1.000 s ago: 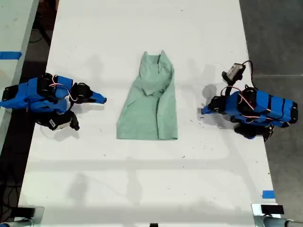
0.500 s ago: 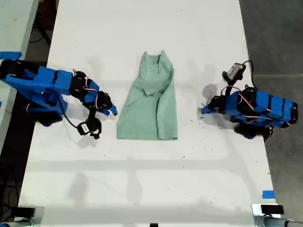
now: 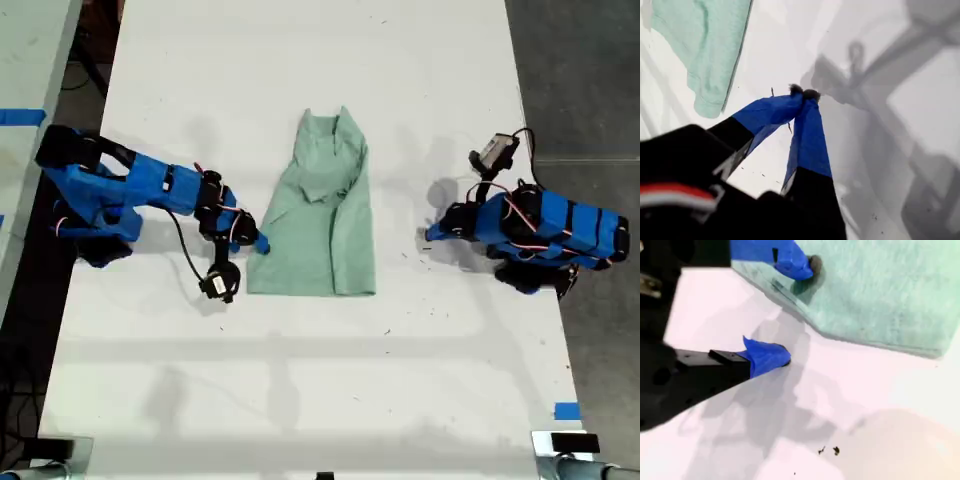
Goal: Fold t shirt
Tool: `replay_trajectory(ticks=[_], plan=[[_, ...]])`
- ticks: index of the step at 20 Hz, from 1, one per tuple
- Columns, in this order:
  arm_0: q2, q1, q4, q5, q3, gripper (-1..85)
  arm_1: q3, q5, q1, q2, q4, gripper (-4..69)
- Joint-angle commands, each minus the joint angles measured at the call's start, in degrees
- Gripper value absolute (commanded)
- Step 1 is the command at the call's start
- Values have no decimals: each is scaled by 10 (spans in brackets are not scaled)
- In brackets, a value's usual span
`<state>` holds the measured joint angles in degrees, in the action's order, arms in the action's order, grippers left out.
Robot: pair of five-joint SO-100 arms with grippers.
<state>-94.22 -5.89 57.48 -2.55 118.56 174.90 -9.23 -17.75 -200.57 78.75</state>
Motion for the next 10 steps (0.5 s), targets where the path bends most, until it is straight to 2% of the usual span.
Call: replay_trajectory(ticks=[1,5,10], plan=[[67,-14,5,20,-76,-1,16,-6,-4,-6,4,-5],[85,-6,86,-12,-149,-1,16,-6,-3,-6,4,-5],[149,4,308,-18,-414,-1,15,-7,-3,-6,4,-5]])
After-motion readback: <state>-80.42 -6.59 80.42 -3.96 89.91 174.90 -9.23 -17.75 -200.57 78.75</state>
